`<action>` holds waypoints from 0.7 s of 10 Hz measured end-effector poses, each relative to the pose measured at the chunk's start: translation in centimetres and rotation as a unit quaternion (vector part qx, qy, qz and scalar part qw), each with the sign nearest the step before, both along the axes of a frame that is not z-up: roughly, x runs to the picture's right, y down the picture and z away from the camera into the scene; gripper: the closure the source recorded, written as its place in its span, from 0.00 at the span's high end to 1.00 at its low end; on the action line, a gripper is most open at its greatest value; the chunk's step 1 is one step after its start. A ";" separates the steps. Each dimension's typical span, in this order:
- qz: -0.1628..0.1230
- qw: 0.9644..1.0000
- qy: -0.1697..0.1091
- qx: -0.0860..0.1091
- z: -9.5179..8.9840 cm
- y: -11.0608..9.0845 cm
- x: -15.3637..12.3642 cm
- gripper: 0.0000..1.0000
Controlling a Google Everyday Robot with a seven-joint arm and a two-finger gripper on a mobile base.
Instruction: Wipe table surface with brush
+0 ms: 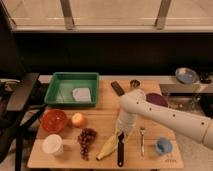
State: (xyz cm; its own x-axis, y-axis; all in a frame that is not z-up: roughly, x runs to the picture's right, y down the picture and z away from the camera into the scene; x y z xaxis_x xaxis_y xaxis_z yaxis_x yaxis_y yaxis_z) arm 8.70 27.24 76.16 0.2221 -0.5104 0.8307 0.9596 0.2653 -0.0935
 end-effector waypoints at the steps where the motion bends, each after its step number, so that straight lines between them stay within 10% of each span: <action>1: 0.002 1.000 0.005 -0.004 -0.4 0.5 0.4 0.00; 7: 0.039 0.997 0.060 0.018 0.2 -2.2 5.4 0.02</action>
